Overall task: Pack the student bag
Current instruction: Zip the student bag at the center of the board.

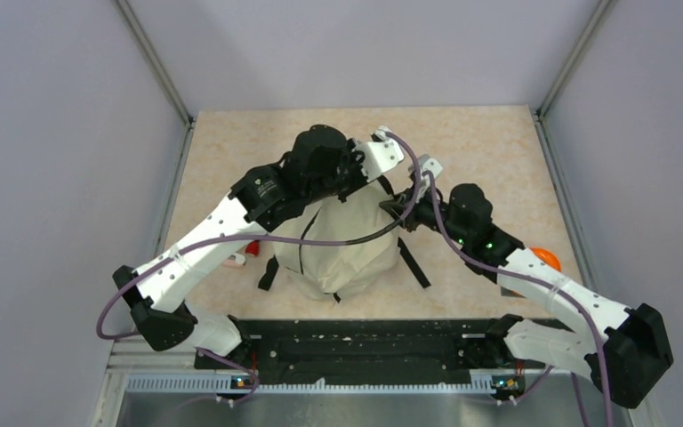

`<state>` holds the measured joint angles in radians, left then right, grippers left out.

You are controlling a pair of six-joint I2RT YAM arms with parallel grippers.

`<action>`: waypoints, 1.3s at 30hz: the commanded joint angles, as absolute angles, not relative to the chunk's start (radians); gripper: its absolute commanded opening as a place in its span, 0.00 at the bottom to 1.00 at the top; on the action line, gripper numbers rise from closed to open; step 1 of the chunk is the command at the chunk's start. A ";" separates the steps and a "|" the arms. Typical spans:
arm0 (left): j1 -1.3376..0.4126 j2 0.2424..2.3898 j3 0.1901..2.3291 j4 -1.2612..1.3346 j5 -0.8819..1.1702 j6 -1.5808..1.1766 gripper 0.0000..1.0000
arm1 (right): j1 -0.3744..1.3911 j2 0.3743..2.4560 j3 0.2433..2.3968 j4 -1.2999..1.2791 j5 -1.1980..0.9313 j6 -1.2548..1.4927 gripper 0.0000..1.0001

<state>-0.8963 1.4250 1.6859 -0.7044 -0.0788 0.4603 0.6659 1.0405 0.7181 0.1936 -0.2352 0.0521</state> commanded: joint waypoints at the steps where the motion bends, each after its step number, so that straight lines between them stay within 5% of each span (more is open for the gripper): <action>1: -0.888 1.378 1.650 -0.642 -0.161 0.467 0.00 | 0.645 0.957 0.799 0.200 -0.204 0.082 0.33; 4: -0.888 1.366 1.626 -0.621 -0.164 0.459 0.00 | 0.589 0.919 0.803 0.164 -0.297 0.116 0.61; 8: -0.888 1.348 1.600 -0.592 -0.162 0.454 0.00 | 0.497 0.879 0.817 0.145 -0.443 0.190 0.71; 17: -0.888 1.320 1.590 -0.565 -0.121 0.436 0.00 | 0.476 0.996 0.919 0.169 -0.639 0.421 0.53; 28: -0.888 1.322 1.599 -0.569 -0.104 0.427 0.00 | 0.476 1.055 0.946 0.154 -0.625 0.324 0.35; 39: -0.888 1.328 1.606 -0.569 -0.098 0.426 0.00 | 0.476 1.120 0.952 0.139 -0.607 0.291 0.35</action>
<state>-0.8963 1.3678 1.5818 -0.6415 -0.0933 0.4274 0.4812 1.1030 0.8978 0.1184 -0.6018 0.3172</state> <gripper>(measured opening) 0.065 0.349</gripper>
